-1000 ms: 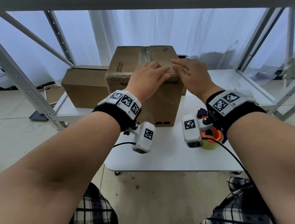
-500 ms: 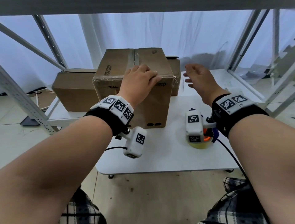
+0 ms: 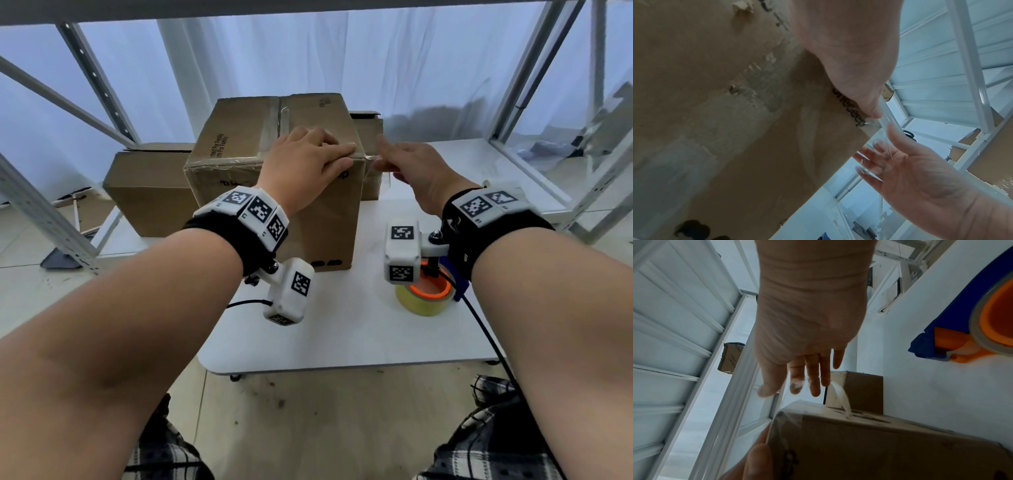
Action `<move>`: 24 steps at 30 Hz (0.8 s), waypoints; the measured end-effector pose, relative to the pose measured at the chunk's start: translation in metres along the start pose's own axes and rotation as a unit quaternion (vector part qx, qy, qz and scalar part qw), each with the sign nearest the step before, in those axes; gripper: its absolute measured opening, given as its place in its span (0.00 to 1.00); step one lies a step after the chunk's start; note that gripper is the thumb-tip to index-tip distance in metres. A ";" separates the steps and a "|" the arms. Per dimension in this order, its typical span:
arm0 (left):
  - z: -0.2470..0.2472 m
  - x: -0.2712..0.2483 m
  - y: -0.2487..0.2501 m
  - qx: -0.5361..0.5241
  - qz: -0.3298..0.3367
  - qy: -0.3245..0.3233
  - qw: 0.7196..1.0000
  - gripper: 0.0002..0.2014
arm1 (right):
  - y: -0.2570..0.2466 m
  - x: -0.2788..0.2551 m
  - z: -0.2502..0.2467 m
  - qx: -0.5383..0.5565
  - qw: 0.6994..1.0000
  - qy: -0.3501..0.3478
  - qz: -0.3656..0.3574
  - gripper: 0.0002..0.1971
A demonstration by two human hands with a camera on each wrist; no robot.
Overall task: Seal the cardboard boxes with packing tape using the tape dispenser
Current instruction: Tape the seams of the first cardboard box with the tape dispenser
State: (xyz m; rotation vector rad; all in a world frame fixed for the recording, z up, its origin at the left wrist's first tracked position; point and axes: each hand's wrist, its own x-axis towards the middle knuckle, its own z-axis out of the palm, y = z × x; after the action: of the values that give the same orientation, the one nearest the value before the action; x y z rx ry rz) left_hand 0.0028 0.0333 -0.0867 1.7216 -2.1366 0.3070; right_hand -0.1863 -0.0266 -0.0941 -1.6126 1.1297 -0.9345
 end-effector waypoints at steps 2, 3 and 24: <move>0.001 0.000 0.002 -0.006 -0.009 0.009 1.000 0.20 | 0.001 0.001 -0.002 -0.010 1.000 -0.008 -0.018 0.18; 0.001 0.000 0.002 -0.006 -0.012 0.013 1.000 0.20 | 0.001 0.002 -0.003 -0.012 1.000 -0.010 -0.022 0.18; 0.006 0.000 0.002 -0.008 -0.023 0.035 0.999 0.20 | 0.014 -0.002 0.026 0.045 0.998 0.023 0.040 0.24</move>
State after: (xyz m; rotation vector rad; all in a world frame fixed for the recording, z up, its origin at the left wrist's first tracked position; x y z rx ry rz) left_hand -0.0003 0.0315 -0.0918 1.7212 -2.0416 0.3313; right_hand -0.1667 -0.0198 -0.1145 -1.4704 1.1584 -0.9612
